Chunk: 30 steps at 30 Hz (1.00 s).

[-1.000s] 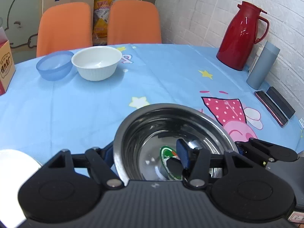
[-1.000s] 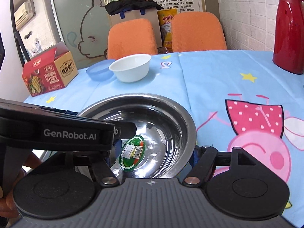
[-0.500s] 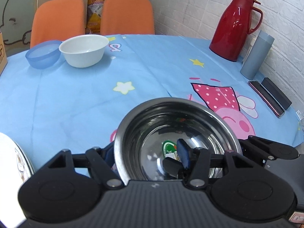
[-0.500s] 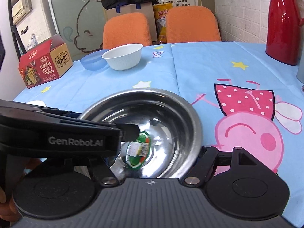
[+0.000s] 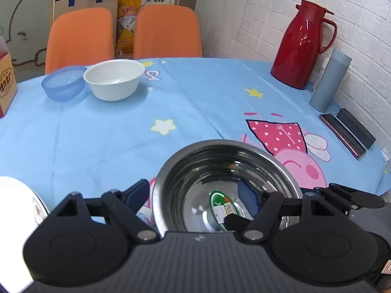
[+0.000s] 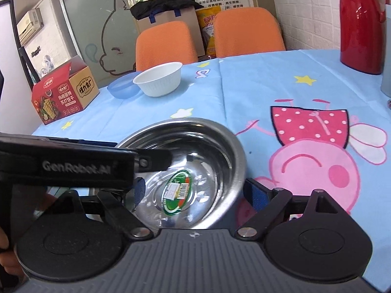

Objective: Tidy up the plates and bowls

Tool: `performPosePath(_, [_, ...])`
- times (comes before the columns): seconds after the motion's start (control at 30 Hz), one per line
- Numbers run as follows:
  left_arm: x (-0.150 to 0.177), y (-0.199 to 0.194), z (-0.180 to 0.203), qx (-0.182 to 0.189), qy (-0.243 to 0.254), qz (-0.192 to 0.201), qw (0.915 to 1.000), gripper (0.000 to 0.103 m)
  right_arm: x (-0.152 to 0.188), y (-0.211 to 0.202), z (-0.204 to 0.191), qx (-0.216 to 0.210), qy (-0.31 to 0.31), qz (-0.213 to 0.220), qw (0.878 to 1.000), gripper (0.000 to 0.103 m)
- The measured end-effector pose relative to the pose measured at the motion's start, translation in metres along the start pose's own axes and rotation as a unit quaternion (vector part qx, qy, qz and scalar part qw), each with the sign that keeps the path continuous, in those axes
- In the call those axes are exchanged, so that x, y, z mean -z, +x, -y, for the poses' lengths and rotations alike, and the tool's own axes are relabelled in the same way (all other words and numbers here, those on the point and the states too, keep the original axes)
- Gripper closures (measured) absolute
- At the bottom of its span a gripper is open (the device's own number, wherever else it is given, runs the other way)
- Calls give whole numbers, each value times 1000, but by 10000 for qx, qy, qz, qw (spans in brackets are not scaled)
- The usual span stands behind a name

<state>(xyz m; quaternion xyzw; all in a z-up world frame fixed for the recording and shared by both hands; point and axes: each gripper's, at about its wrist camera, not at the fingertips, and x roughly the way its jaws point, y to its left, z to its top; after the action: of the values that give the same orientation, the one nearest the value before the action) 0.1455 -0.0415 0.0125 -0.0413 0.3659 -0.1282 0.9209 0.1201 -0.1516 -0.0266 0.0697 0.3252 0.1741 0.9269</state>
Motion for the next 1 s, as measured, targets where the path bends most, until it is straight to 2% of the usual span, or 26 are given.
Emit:
performPosePath(0.2, [-5,-15,-1,33,-9,199,9998,31,-1,-20,18,195,388,424,9982,0])
performPosePath(0.3, [-7,-21,-1,109,-28,270,9996,31,-4,-20,28,224,591,443,9970,0])
performPosePath(0.4, [-10,-26,-4,83,-14,297,9995,31,-11,-18,31,282,542,430,9972,0])
performPosePath(0.53, [-17,-34,-15,10,-71,401,9992,31,-30,-21,37,133,444,543,9974,0])
performPosePath(0.73, [-49,-39,-52,-185,-470,532,9973,31,-77,-14,33,204,-319,695,9969,0])
performPosePath(0.87, [-72,-33,-80,-255,-834,565,9946,31,-112,8,29,170,-634,542,9964,0])
performPosePath(1.0, [-91,-11,-109,-126,-1382,459,9893,31,-140,43,20,156,-985,260,9947,0])
